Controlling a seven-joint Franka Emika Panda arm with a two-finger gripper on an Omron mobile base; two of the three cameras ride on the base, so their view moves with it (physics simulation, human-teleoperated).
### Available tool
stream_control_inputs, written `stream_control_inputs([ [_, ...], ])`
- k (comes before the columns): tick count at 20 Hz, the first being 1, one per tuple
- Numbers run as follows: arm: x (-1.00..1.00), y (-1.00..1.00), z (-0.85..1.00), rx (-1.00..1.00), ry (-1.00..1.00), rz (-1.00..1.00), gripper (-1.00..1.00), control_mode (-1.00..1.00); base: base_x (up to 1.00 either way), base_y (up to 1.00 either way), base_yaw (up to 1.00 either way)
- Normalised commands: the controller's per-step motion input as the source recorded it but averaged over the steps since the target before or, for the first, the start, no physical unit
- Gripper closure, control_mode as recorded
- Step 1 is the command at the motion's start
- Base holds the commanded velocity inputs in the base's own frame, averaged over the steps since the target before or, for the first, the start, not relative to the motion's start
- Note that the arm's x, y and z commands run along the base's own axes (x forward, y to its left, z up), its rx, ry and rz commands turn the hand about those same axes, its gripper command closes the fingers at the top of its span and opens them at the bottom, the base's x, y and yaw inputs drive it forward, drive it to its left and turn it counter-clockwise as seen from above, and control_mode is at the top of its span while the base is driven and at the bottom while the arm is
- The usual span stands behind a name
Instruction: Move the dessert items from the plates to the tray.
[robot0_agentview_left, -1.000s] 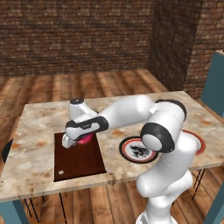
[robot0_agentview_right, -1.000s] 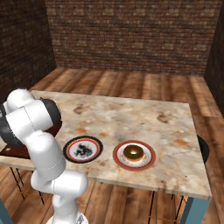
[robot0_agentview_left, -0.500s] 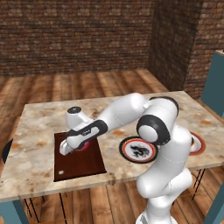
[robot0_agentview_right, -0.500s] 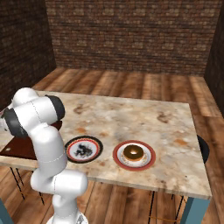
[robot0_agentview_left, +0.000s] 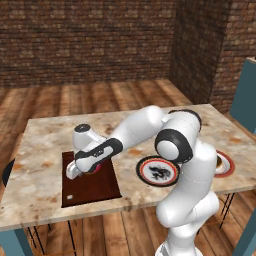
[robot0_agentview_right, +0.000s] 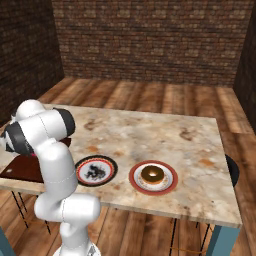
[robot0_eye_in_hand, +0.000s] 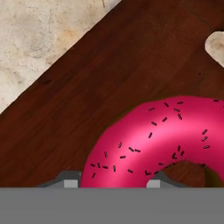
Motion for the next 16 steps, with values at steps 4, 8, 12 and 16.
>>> stream_control_inputs([
  [4,0.0,0.0,0.0,0.0,0.0,0.0,-1.0,-1.0,0.0,0.0,0.0],
  [8,0.0,-0.29,0.03,0.0,0.0,0.0,-1.0,-1.0,0.0,0.0,0.0],
  [12,0.02,-0.09,0.16,0.0,0.0,0.0,-1.0,-1.0,0.0,0.0,0.0],
  [16,0.0,0.0,0.14,0.0,0.0,0.0,-1.0,-1.0,0.0,0.0,0.0],
])
